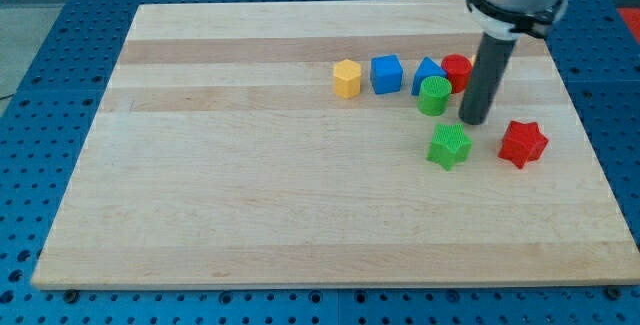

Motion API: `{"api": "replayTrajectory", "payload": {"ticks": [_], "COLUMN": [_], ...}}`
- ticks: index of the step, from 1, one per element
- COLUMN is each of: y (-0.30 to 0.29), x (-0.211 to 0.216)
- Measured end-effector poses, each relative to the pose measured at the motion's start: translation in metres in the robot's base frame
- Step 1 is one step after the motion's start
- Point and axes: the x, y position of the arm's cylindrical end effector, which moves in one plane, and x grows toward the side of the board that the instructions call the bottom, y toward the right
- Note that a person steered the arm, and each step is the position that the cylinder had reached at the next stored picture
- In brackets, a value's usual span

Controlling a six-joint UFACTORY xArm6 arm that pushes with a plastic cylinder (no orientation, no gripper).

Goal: Group the green blocks with red star below the triangle

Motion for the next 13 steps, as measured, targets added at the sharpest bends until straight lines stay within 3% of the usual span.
{"api": "replayTrajectory", "payload": {"ticks": [2,3,4,6,7,8,9,13], "y": [0.14,0.147,0.109,0.028,0.019,0.064,0.084,-0.016], "x": [0.009,0.054,0.078,0.038,0.037,0.043,0.02,0.014]}}
